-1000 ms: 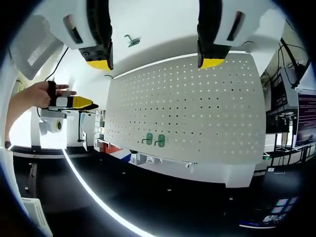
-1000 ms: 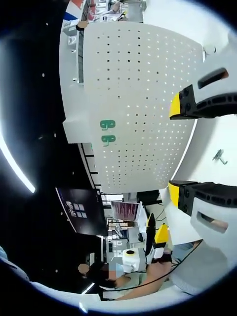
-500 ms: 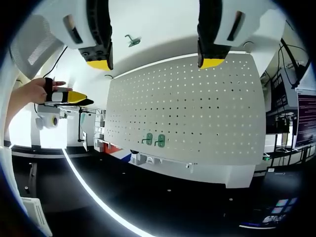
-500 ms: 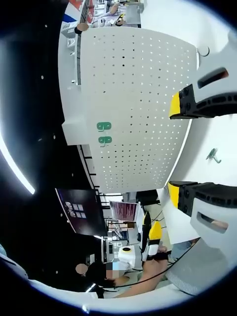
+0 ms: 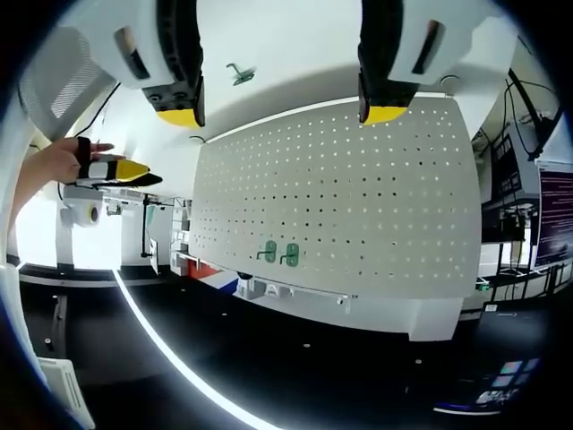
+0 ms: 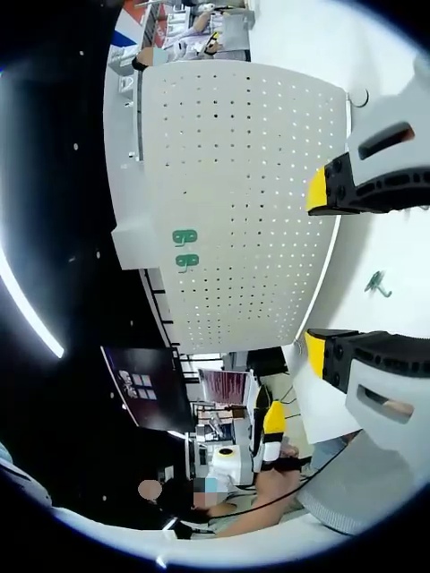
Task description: Insert the hook assembly into the mounting plate slot until the hook locks in place.
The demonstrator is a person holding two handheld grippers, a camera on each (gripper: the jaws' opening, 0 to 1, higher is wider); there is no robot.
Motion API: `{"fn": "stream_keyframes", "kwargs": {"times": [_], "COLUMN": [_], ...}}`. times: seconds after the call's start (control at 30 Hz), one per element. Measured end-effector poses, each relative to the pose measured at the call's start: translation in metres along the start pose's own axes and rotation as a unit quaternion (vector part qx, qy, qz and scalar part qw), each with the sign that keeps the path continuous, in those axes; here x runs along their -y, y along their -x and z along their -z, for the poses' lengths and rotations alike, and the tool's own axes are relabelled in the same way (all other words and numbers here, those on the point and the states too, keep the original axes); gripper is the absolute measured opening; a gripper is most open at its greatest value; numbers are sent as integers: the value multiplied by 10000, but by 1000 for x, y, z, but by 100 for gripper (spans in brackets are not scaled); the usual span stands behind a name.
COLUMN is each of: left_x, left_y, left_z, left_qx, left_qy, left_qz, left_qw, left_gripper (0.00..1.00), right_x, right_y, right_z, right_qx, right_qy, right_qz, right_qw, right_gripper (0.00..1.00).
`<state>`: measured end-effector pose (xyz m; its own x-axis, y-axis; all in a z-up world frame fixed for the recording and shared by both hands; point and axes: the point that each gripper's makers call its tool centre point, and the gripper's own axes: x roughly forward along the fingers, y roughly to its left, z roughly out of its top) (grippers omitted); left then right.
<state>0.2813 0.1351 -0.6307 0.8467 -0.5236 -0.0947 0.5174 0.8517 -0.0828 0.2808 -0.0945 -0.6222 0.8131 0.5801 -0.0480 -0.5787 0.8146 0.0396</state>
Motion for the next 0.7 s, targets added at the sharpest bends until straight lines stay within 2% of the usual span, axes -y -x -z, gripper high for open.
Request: {"fn": "stream_keyframes", "kwargs": {"times": [0.7], "left_x": [2], "left_y": [-2], "left_z": [1], "left_qx": [-32], "left_qy": [-19], "left_qz": [38], "left_qw": [10000], "left_gripper": [72], "right_x": [5], "right_y": [5], "right_z": [2], "right_qx": [27], "right_qy": [-50], "right_qz": [109], "right_qw": [9999], "right_gripper": [49]}}
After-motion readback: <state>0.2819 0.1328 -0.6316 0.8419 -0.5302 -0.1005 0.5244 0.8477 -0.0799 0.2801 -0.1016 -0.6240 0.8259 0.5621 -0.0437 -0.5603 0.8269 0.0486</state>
